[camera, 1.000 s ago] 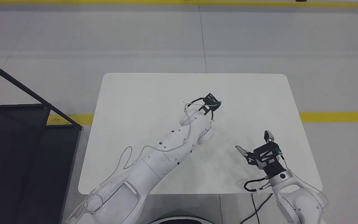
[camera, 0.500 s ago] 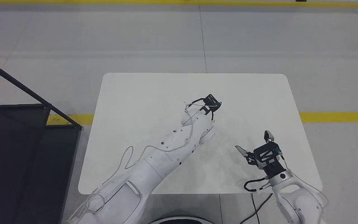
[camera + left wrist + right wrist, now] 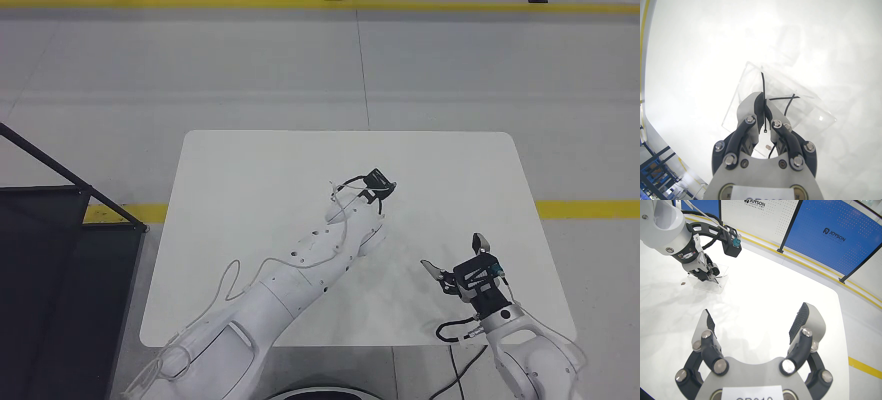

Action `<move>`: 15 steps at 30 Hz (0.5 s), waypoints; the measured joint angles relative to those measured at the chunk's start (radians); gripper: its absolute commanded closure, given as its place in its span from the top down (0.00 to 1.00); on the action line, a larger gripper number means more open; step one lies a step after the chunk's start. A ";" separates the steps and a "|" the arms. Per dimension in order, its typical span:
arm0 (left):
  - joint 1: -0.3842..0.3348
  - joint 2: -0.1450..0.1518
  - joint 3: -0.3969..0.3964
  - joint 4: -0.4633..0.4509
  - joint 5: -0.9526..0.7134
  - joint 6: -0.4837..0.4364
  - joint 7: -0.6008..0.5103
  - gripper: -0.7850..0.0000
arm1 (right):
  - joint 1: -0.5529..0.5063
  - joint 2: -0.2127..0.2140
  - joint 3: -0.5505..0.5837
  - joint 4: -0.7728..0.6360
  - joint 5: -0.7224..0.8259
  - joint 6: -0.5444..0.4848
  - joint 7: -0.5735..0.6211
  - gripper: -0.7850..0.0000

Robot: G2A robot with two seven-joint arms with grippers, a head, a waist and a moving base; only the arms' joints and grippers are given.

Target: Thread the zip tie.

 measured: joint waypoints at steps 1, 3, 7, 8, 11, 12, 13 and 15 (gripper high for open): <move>-0.001 -0.001 -0.001 0.002 0.000 0.000 0.001 0.00 | 0.000 0.000 0.000 0.000 0.000 0.000 0.000 1.00; -0.002 -0.003 -0.003 0.005 0.002 0.000 0.001 0.00 | 0.000 0.000 0.000 0.000 0.000 0.000 0.000 1.00; -0.001 -0.005 -0.010 -0.004 0.009 0.002 0.002 0.00 | 0.000 0.000 0.000 0.000 0.000 0.000 0.000 1.00; 0.000 -0.005 -0.012 -0.008 0.011 0.001 0.001 0.00 | 0.000 0.000 0.000 0.000 0.000 0.000 0.000 1.00; 0.005 -0.004 -0.020 -0.021 0.019 0.000 -0.002 0.00 | 0.000 0.000 0.000 0.000 0.000 0.000 0.000 1.00; 0.008 -0.003 -0.023 -0.027 0.023 0.000 -0.003 0.00 | 0.000 0.000 0.000 0.000 0.000 0.000 0.000 1.00; 0.010 -0.003 -0.026 -0.032 0.026 0.001 -0.003 0.00 | 0.000 0.000 0.000 0.000 0.000 0.000 0.000 1.00; 0.016 0.000 -0.035 -0.048 0.033 0.001 -0.003 0.00 | 0.000 0.000 0.000 0.000 0.000 0.000 0.000 1.00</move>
